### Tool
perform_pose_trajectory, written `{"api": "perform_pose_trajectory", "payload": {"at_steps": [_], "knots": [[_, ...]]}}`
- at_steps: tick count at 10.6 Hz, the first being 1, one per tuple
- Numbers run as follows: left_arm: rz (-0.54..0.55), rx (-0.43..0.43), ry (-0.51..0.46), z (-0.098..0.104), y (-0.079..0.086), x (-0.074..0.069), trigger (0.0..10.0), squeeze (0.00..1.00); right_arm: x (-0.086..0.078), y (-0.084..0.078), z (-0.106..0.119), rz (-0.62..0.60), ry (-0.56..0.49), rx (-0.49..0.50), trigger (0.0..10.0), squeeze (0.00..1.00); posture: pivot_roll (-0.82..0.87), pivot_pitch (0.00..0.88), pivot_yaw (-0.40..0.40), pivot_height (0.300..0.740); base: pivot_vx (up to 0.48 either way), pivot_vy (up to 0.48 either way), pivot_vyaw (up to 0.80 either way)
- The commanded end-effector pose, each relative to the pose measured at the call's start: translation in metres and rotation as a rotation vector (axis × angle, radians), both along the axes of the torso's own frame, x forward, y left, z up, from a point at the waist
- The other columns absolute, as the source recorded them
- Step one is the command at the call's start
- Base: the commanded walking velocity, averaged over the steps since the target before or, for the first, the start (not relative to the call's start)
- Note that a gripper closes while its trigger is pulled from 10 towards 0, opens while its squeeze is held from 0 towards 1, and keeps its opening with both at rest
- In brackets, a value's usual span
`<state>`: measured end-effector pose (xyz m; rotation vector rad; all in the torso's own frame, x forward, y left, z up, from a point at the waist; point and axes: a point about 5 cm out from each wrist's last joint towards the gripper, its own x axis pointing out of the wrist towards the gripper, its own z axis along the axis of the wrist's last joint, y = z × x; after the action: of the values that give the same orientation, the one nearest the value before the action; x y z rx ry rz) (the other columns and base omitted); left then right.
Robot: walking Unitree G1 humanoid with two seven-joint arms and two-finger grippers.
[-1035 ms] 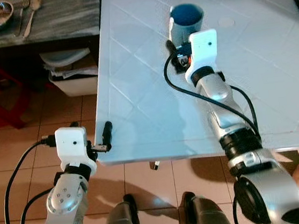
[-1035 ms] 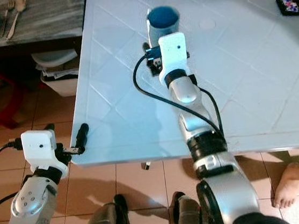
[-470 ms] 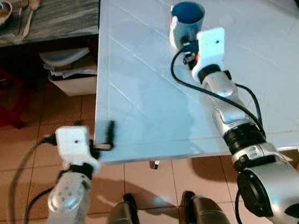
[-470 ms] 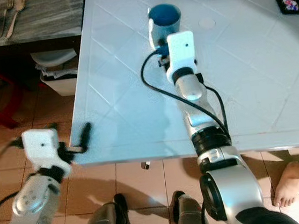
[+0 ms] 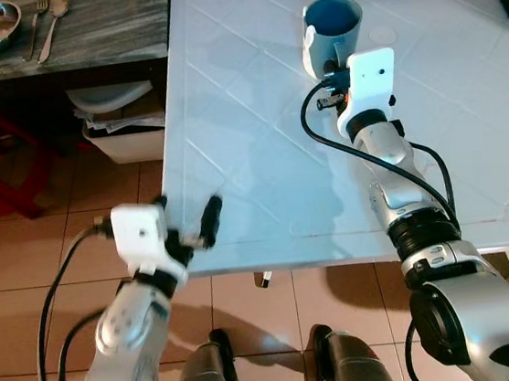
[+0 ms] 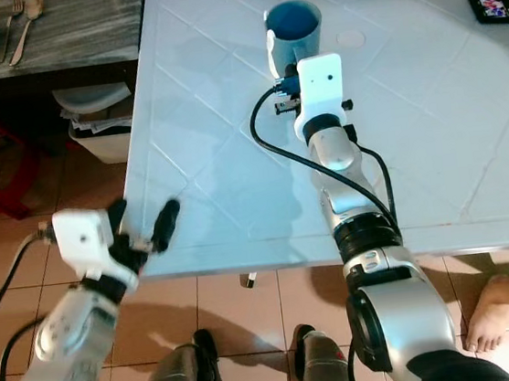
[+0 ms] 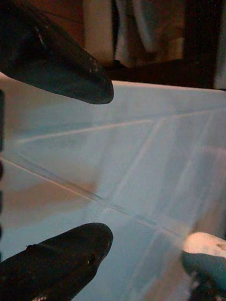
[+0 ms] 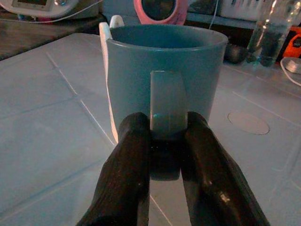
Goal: Setting the table
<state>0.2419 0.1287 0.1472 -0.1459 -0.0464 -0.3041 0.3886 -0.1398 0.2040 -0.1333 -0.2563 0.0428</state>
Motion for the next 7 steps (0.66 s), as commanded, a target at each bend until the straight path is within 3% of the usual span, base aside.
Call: {"api": "perform_pose_trajectory", "payload": {"at_steps": [1, 2, 4, 5, 6, 7], "knots": [[0.041, 0.011, 0.019, -0.006, 0.005, 0.003, 10.0, 0.00, -0.001, -0.007, 0.000, -0.021, -0.012, 0.008, 0.0, 0.00, 0.06, 0.224, 0.007, 0.740, 0.000, 0.000, 0.00], [0.065, 0.026, 0.022, -0.008, 0.007, 0.005, 10.0, 0.00, -0.004, -0.010, -0.001, -0.023, -0.019, 0.003, 0.0, 0.00, 0.05, 0.213, 0.002, 0.740, 0.000, 0.000, 0.00], [0.146, 0.062, 0.040, -0.016, 0.017, 0.009, 10.0, 0.00, -0.025, -0.013, -0.003, 0.013, -0.081, 0.003, 0.0, 0.00, 0.04, 0.173, -0.008, 0.740, 0.000, 0.141, 0.00], [0.190, 0.061, 0.046, -0.020, 0.022, 0.014, 10.0, 0.00, -0.049, -0.007, -0.004, 0.102, -0.153, 0.030, 0.0, 0.00, 0.03, 0.136, -0.015, 0.740, 0.000, 0.480, 0.00], [0.226, 0.072, 0.042, -0.021, 0.025, 0.019, 10.0, 0.00, -0.061, -0.006, -0.009, 0.134, -0.168, -0.010, 0.0, 0.00, 0.03, 0.120, -0.017, 0.740, 0.000, 0.480, 0.00], [0.259, 0.074, 0.046, -0.023, 0.029, 0.026, 10.0, 0.00, -0.076, -0.010, -0.022, 0.146, -0.115, 0.036, 0.0, 0.00, 0.01, 0.090, -0.015, 0.740, 0.000, 0.480, 0.00]]}}
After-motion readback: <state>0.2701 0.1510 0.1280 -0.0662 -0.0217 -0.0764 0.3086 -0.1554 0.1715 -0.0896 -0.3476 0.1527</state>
